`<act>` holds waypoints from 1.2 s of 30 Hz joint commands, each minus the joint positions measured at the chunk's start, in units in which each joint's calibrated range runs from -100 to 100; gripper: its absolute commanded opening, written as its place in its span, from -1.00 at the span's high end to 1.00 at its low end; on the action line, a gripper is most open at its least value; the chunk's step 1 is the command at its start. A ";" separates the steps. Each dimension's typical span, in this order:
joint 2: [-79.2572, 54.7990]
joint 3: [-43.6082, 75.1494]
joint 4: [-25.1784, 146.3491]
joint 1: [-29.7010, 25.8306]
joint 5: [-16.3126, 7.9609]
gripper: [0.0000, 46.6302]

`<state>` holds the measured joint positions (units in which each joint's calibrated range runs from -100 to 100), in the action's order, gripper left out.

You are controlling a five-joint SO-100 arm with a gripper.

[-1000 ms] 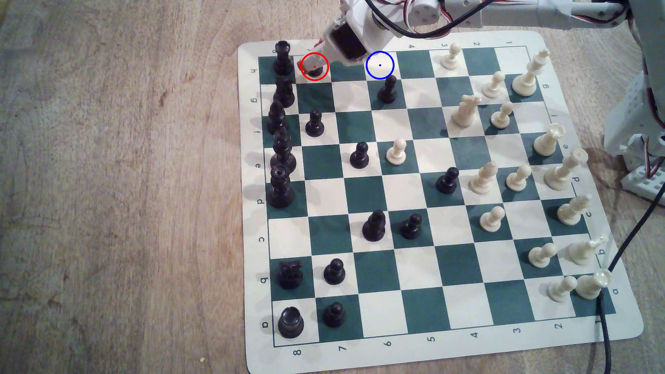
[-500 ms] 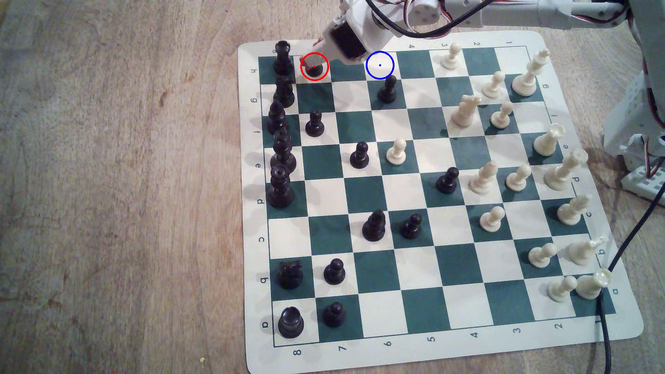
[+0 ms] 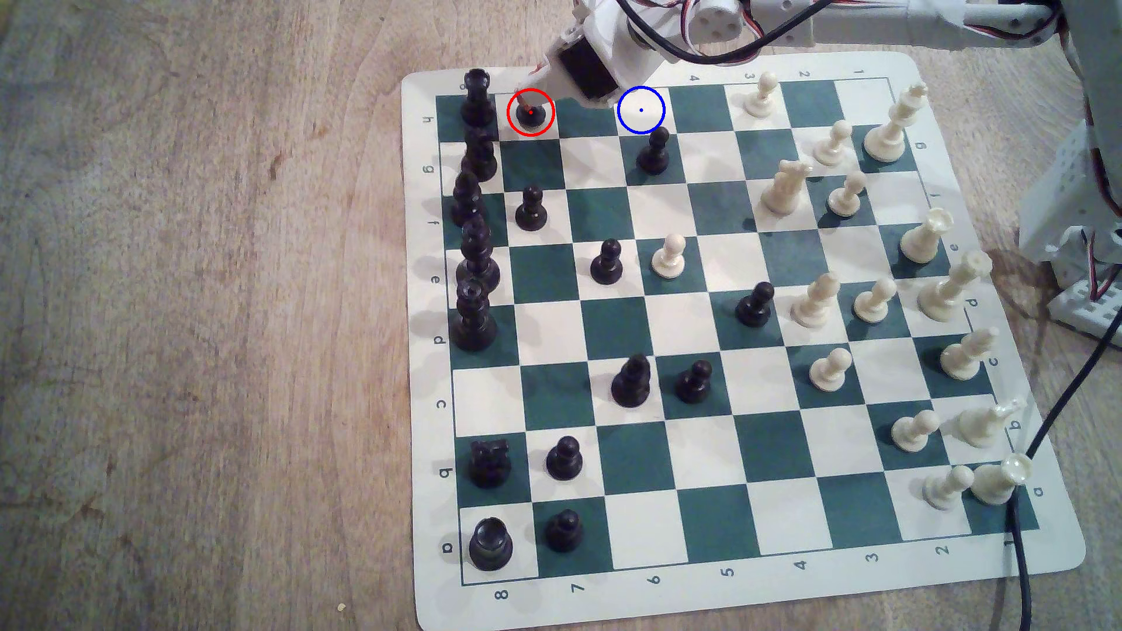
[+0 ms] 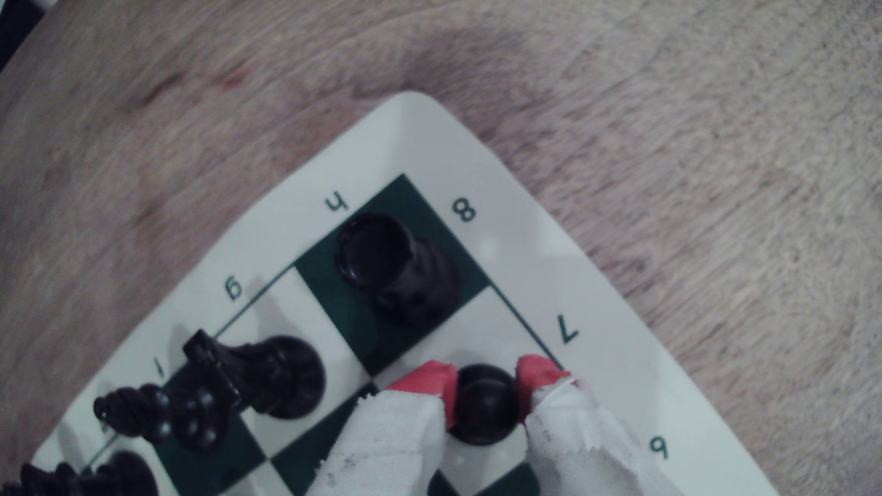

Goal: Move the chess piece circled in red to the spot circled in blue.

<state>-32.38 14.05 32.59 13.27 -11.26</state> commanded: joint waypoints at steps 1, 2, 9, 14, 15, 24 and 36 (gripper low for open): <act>3.78 4.99 -0.89 -0.17 -0.24 0.98; 4.37 4.99 -0.89 -0.02 -0.20 0.98; 10.48 6.16 1.40 0.69 1.61 0.98; 17.61 1.99 3.20 0.77 1.90 0.98; 18.55 1.36 3.45 0.77 1.90 0.98; 30.09 -11.15 4.27 1.47 2.98 0.98; 42.74 -31.10 1.32 2.49 4.25 0.98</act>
<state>2.47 -14.32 35.46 15.04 -7.55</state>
